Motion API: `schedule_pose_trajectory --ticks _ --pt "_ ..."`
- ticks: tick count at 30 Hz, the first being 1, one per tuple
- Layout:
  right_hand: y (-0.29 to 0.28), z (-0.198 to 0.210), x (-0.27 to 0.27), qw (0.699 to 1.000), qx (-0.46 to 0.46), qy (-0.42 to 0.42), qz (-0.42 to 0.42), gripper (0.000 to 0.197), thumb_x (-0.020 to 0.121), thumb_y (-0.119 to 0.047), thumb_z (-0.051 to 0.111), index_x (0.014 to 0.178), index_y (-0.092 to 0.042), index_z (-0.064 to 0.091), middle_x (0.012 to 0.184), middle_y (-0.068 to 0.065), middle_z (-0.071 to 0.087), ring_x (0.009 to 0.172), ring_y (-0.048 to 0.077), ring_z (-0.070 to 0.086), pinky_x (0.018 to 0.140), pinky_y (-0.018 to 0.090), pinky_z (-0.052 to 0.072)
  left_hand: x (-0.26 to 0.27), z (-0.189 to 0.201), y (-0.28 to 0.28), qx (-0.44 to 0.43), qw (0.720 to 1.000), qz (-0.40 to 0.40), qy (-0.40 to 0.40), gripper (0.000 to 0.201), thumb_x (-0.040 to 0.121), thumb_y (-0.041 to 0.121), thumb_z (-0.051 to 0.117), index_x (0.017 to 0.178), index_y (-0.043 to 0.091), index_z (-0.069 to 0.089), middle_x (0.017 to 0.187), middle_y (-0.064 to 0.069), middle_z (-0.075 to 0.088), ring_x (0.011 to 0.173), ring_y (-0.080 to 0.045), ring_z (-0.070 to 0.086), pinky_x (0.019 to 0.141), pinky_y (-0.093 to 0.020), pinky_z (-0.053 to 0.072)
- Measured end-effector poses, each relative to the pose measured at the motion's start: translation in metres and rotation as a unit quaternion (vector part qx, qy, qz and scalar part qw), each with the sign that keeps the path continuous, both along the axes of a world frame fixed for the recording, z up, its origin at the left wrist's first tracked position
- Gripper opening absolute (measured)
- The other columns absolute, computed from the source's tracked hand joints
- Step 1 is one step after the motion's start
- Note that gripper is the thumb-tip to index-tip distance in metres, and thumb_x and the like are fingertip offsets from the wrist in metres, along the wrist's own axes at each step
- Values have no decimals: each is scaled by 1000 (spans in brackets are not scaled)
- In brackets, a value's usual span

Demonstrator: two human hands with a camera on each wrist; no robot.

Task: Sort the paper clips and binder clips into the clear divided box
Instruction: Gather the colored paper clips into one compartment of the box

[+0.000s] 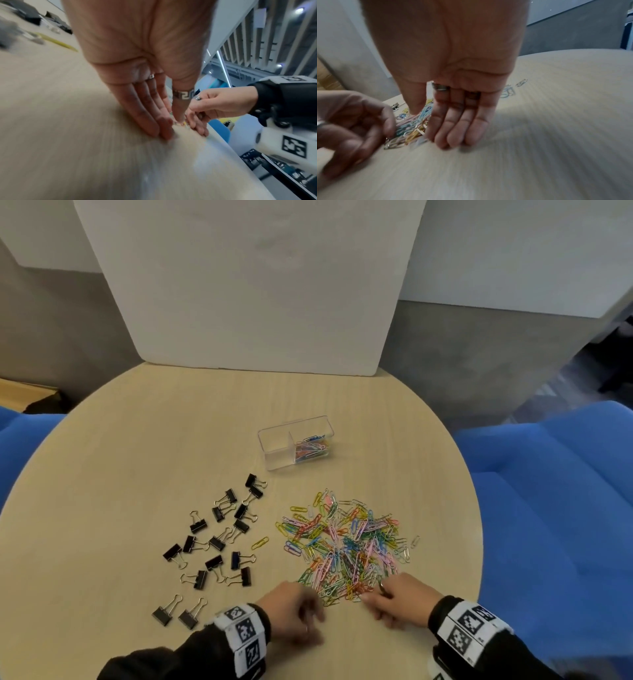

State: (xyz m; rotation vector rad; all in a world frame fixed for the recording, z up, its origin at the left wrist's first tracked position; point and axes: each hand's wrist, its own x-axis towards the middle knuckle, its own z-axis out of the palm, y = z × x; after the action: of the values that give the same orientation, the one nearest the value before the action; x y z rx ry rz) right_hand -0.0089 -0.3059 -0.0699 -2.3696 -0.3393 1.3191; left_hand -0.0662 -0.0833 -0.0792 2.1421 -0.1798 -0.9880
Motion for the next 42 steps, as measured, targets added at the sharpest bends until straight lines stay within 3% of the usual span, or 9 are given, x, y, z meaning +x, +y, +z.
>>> schedule_pose_trajectory --ticks 6,9,12,15,19,23,30,37,42 --pt "20 2 25 976 65 -200 -65 33 94 -40 45 65 -26 50 65 -9 54 57 3 49 57 17 40 38 8 -8 -65 976 174 -112 25 82 4 55 86 29 55 85 3 61 80 -14 64 75 -29 55" --pt "11 -5 29 953 -16 -290 -90 26 93 -45 42 86 -23 54 94 -7 55 84 10 54 79 29 50 40 5 -6 70 944 240 -215 29 85 26 58 112 31 50 117 4 48 105 -12 51 93 -30 47" --pt "9 -13 26 953 -67 -283 -83 27 92 -43 43 106 -21 49 117 -1 42 110 18 41 96 30 41 45 -1 -6 200 929 246 -188 64 87 38 52 142 23 23 151 -3 17 140 -24 17 115 -41 19" --pt "18 -13 27 958 17 -263 -117 29 93 -36 48 117 -19 50 123 -1 39 114 12 38 105 27 33 50 -7 -15 174 956 187 -143 73 93 40 43 148 20 -1 157 -6 -10 144 -27 -11 116 -39 -5" --pt "21 -10 32 934 -21 -315 -165 52 94 -38 43 140 -16 31 146 2 25 134 20 19 112 31 18 57 -8 -23 125 969 143 -157 71 96 41 37 148 20 -6 156 -2 -14 143 -21 -17 115 -32 -9" --pt "20 -12 35 961 -69 -199 -178 72 96 -48 30 147 -14 -8 155 8 -14 141 29 -17 115 37 -3 78 -13 -23 170 956 147 -188 73 96 44 33 147 15 -11 154 -5 -20 142 -24 -21 115 -35 -11" --pt "41 -18 40 968 45 -230 -88 65 96 -40 37 147 -16 4 157 -1 0 143 15 -6 113 24 0 95 -14 -25 108 972 -8 -208 54 100 32 27 149 21 6 158 4 1 145 -13 -4 115 -25 -6" --pt "45 -11 66 961 -79 -255 -73 102 69 -75 50 146 -32 -1 156 -5 -2 142 23 3 113 46 17 109 36 13 70 948 99 -293 43 97 25 39 139 29 34 151 9 28 143 -11 16 115 -25 2" --pt "64 -15 64 961 1 -257 -100 82 68 -54 70 137 -33 32 142 -6 26 128 16 23 108 34 27 138 73 45 81 909 179 -368 36 93 19 47 129 24 49 141 4 43 136 -18 30 112 -34 27"
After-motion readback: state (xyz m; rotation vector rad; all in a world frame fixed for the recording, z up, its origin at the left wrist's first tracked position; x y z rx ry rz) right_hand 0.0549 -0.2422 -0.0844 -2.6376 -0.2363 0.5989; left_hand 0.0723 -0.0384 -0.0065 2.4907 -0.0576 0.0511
